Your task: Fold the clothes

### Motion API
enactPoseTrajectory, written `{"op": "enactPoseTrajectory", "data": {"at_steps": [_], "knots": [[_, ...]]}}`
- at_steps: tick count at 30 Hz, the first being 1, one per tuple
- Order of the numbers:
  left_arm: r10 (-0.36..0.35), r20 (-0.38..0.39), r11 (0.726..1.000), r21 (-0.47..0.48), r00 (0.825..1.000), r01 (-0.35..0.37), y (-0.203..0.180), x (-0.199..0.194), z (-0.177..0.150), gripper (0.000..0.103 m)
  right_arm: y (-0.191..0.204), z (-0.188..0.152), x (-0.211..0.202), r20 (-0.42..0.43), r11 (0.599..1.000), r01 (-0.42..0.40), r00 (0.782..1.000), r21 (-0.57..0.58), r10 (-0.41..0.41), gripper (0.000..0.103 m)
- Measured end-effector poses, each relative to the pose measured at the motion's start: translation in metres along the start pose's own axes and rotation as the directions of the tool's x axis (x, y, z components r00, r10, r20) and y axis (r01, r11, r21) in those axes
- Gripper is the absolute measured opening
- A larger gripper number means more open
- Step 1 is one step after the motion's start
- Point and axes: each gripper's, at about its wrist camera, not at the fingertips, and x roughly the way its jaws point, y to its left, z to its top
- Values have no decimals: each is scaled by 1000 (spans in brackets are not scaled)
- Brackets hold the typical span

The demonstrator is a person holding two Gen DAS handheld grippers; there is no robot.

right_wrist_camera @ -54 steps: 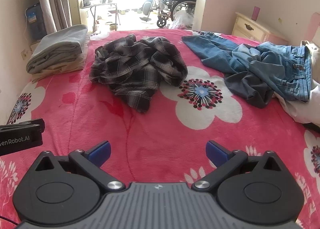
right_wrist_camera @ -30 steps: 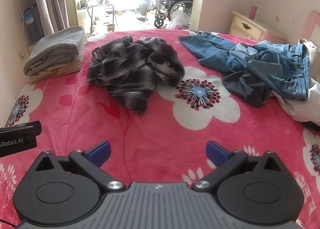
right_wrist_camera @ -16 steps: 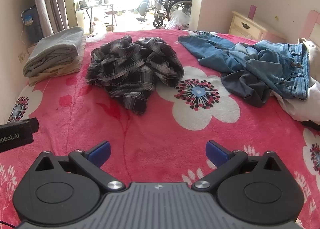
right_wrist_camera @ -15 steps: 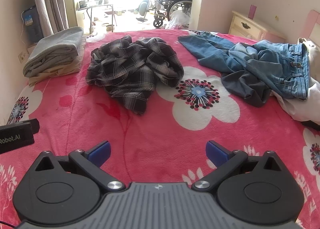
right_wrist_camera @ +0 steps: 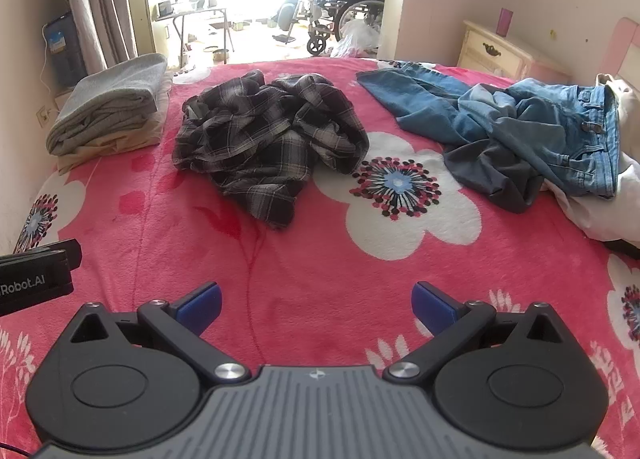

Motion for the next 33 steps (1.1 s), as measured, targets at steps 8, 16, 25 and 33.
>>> {"op": "enactPoseTrajectory", "data": {"at_steps": [8, 16, 25, 33], "knots": [[8, 4, 1000, 5, 1000, -8, 0, 0, 0, 103, 0, 0, 0, -2, 1000, 0, 1000, -2, 0, 103], [13, 0, 1000, 3, 1000, -13, -1, 1, 0, 103, 2, 0, 1, -2, 1000, 0, 1000, -3, 0, 103], [14, -9, 1000, 3, 1000, -14, -1, 2, -1, 103, 2, -1, 2, -6, 1000, 2, 1000, -1, -2, 103], [15, -12, 1000, 3, 1000, -15, -2, 2, -2, 103, 3, 0, 2, -9, 1000, 3, 1000, -2, -3, 103]]}}
